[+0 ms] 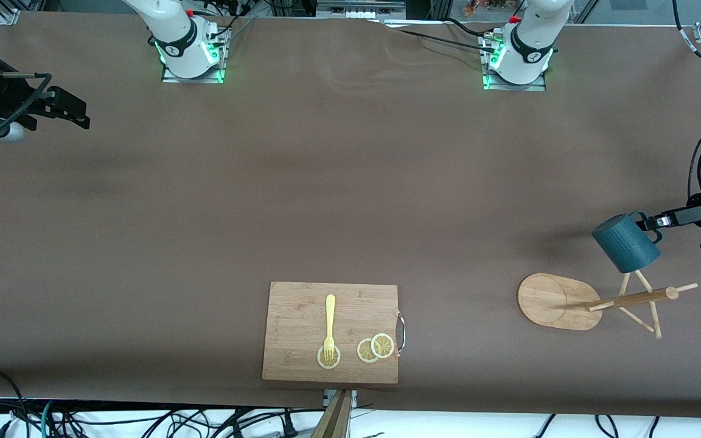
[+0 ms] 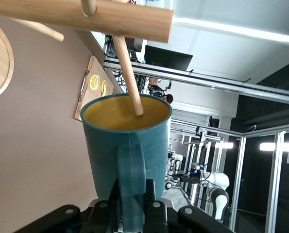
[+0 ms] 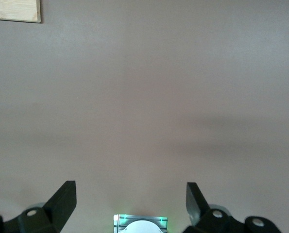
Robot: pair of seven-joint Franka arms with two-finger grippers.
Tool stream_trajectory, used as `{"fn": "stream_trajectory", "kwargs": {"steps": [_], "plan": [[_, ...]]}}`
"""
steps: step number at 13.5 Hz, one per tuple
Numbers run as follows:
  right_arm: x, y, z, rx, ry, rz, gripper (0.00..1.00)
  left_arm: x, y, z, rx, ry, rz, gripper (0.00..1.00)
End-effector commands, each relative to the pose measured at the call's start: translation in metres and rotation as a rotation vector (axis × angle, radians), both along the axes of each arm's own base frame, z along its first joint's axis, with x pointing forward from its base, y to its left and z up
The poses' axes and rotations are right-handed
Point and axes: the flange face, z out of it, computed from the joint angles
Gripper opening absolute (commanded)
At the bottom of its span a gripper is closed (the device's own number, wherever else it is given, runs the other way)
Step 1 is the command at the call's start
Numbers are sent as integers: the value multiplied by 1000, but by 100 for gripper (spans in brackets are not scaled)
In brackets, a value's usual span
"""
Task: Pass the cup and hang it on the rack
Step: 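Lift the mug with the left gripper toward the wooden rack, then hang the mug on a rack peg with the left gripper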
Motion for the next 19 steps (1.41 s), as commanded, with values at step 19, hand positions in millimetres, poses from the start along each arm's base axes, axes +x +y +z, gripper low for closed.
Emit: {"fn": "stream_trajectory", "kwargs": {"steps": [19], "plan": [[0, 4, 7, -7, 0, -5, 100, 43, 34, -29, -116, 13, 21, 5]]}}
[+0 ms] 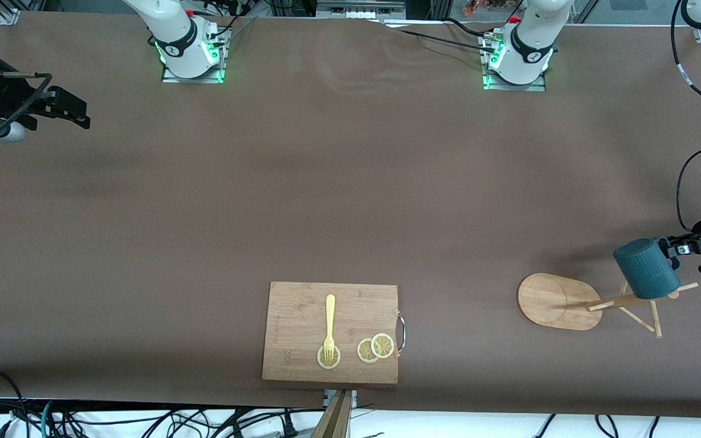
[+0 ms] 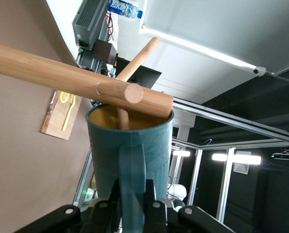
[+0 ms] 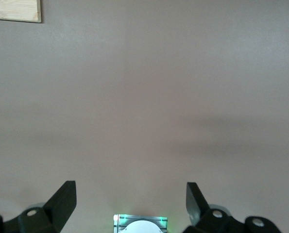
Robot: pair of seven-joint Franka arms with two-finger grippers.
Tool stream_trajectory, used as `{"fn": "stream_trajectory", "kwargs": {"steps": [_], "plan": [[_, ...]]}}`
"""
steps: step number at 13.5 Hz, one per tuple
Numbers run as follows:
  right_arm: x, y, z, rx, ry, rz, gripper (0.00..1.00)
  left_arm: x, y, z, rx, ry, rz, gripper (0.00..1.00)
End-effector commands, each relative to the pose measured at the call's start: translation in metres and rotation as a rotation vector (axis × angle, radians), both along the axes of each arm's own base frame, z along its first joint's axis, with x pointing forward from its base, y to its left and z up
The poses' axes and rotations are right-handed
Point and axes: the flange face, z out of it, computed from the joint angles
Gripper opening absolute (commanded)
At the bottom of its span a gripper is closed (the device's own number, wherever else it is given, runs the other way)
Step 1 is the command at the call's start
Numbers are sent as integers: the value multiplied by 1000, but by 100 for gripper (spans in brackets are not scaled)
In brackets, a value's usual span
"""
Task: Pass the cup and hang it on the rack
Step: 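Hang the mug on a rack peg with the left gripper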
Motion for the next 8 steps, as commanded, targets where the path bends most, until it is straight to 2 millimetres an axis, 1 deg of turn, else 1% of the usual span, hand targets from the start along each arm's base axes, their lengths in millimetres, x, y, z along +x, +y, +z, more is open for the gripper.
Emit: {"fn": "stream_trajectory", "kwargs": {"steps": [1, 3, 4, 7, 8], "plan": [[0, 3, 7, -6, 0, -4, 100, 5, 2, 14, 64, -4, -29, 5], [1, 2, 6, -4, 2, -1, 100, 4, 2, 13, 88, -25, -34, 5], [0, 2, 7, -4, 0, -4, 100, 4, 2, 19, 103, -31, -41, 5], [0, 2, 7, -4, 0, 1, 100, 2, -1, 16, 148, -21, -76, 5], [1, 2, 6, -4, 2, -1, 100, 3, -5, 28, 171, -30, -92, 5]]}}
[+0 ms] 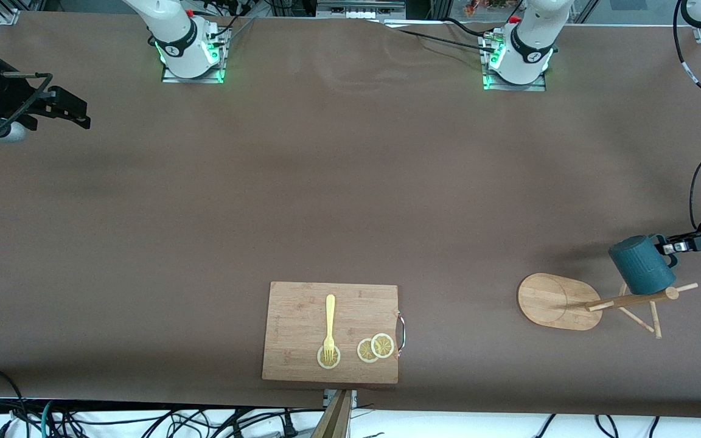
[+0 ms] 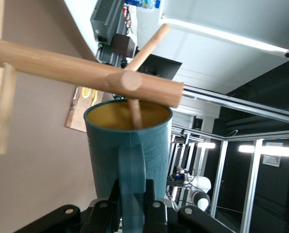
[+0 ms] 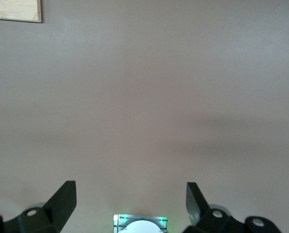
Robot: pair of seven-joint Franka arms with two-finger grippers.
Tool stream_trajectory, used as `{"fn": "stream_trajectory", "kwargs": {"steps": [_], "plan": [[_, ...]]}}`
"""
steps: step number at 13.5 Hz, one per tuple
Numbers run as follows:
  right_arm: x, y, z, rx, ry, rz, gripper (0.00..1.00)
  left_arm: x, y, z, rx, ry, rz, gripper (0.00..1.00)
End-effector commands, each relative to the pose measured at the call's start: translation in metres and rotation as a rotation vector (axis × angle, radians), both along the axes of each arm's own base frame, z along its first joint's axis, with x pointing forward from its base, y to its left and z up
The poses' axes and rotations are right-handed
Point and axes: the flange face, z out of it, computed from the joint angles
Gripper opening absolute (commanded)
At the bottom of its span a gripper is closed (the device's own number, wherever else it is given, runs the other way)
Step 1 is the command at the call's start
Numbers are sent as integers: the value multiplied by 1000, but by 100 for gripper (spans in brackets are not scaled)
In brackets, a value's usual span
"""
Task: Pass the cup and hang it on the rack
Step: 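Hang the mug on a rack peg with the left gripper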
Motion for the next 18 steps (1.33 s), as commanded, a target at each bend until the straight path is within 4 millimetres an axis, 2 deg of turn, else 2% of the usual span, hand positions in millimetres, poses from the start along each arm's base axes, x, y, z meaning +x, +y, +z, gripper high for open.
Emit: {"fn": "stream_trajectory", "kwargs": {"steps": [1, 5, 7, 11, 12, 13, 14, 15, 18], "plan": [[1, 2, 6, -4, 2, -1, 100, 4, -12, 31, 98, -25, -53, 4], [0, 2, 7, -4, 0, -1, 100, 4, -9, 24, 86, -8, -44, 4], [0, 2, 7, -4, 0, -3, 100, 4, 1, 21, 87, -7, -27, 4], [0, 2, 7, -6, 0, -7, 100, 5, 4, 16, 71, -7, -16, 6], [1, 2, 6, -6, 2, -7, 100, 5, 5, 17, 74, -9, -12, 30], [0, 2, 7, -6, 0, -7, 100, 6, 12, 23, 87, -32, -5, 82], [0, 2, 7, -5, 0, -7, 100, 1, 31, 17, 82, -34, 23, 98], [1, 2, 6, -6, 2, -7, 100, -6, 53, 23, 91, -50, 47, 100], [0, 2, 7, -6, 0, -7, 100, -14, 65, 40, 99, -65, 28, 100]]}}
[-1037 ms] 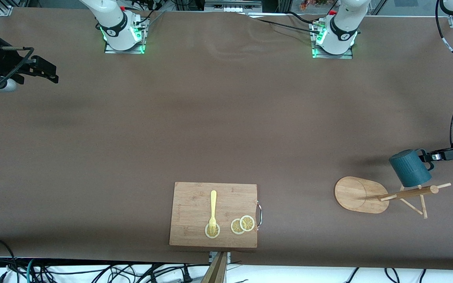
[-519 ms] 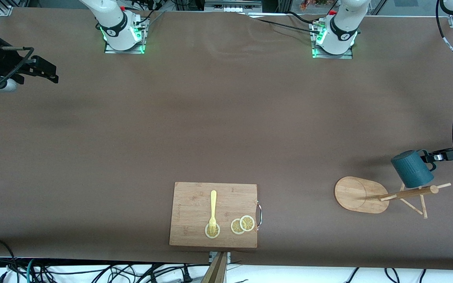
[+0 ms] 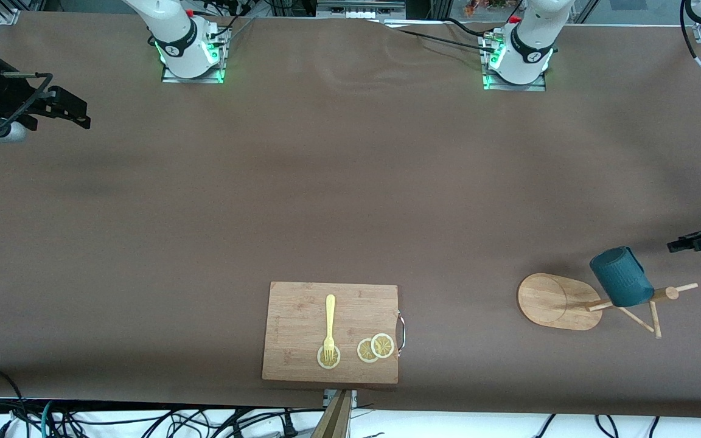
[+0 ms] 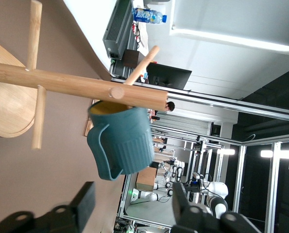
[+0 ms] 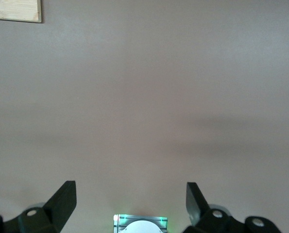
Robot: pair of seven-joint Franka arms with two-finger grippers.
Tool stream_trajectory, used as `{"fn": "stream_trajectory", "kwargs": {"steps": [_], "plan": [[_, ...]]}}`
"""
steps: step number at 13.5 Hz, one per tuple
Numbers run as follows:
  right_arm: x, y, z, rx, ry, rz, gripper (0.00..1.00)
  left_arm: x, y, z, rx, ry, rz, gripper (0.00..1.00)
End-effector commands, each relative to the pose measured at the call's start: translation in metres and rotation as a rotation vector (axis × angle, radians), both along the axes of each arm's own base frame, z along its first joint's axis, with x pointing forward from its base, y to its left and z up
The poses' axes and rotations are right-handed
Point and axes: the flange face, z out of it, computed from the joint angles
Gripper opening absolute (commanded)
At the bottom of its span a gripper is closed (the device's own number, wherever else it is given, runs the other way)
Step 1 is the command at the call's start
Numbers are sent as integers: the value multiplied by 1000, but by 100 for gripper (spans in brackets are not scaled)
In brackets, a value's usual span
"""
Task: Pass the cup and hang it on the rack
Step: 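Hang the mug on a rack peg with the left gripper, then open the left gripper and raise it away from the rack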
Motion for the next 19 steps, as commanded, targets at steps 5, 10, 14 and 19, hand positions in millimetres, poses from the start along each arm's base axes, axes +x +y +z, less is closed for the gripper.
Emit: {"fn": "stream_trajectory", "kwargs": {"steps": [5, 10, 14, 19], "plan": [[0, 1, 7, -6, 1, -3, 100, 9, 2, 82, 404, 8, -210, 100], [0, 2, 7, -4, 1, -2, 100, 37, -124, 198, 968, 35, -524, 100], [0, 1, 5, -4, 7, 0, 100, 49, -266, 258, 1295, 59, -651, 100], [-2, -3, 3, -2, 29, -11, 100, 27, -417, 277, 1499, 77, -647, 100]]}}
